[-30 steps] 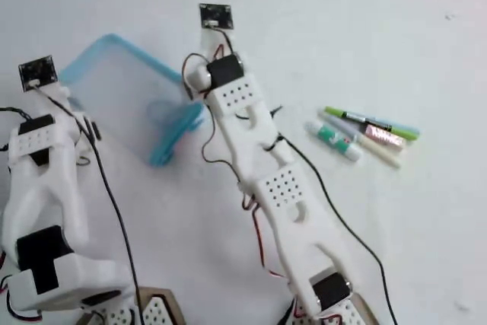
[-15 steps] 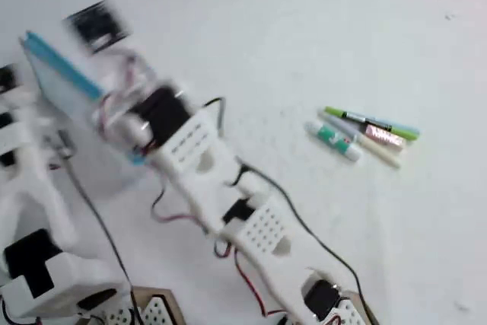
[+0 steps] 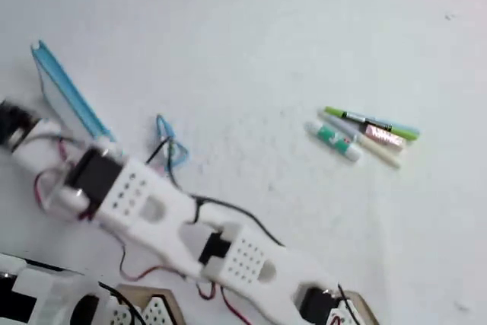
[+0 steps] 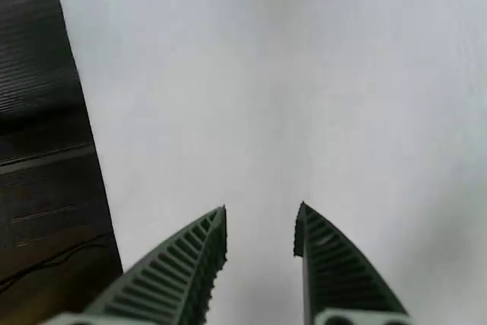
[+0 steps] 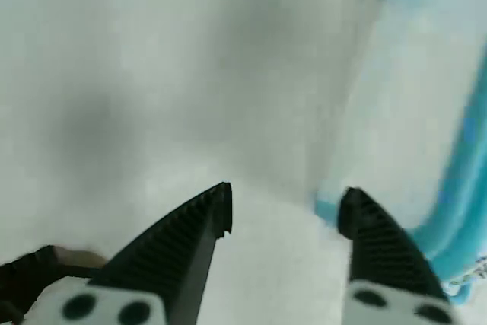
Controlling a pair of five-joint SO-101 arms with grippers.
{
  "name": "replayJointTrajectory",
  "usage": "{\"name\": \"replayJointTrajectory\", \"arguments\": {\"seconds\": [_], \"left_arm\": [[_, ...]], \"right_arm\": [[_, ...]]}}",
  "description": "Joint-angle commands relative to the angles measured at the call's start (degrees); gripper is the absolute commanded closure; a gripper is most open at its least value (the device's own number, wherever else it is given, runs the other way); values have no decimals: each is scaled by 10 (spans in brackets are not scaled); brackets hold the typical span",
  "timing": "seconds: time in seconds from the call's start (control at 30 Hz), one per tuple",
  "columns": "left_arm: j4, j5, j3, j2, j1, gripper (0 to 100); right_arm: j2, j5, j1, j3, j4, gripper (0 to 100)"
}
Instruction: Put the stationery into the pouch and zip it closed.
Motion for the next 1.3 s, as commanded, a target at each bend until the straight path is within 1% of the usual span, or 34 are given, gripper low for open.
{"name": "replayJointTrajectory", "arguments": {"seconds": [0.0, 0.13, 0.2, 0.3, 0.47, 0.53, 0.6, 0.7, 0.77, 0.87, 0.97, 1.03, 1.17, 1.27], "left_arm": [[16, 3, -35, -7, -7, 835], [16, 3, -33, -6, -7, 835], [14, 3, -33, -6, -7, 835], [14, 2, -33, -5, -6, 835], [14, 1, -33, -5, -4, 835], [14, 1, -33, -4, -4, 835], [15, 0, -33, -3, -2, 835], [17, -2, -32, -3, 10, 835], [17, -2, -32, -5, 15, 835], [17, -5, -32, -6, 21, 835], [18, -63, -32, -3, 32, 835], [19, -70, -22, -5, 44, 835], [21, -70, 18, -7, 82, 835], [21, -69, 41, -7, 101, 835]], "right_arm": [[-35, 7, -6, -16, 11, 633], [-69, 6, 33, -72, 11, 651], [-92, 7, 68, -101, 11, 659], [-122, 4, 141, -117, 11, 663], [-137, 4, 265, -98, 12, 663], [-134, 4, 301, -67, 13, 674], [-138, 4, 320, -11, 13, 700], [-145, 4, 318, 97, 13, 760], [-160, 4, 302, 183, 13, 796], [-189, -8, 283, 334, 13, 810], [-201, -97, 269, 467, 8, 768], [-195, -157, 255, 517, 1, 727], [-160, -256, 241, 532, -58, 669], [-133, -306, 226, 504, -79, 664]]}}
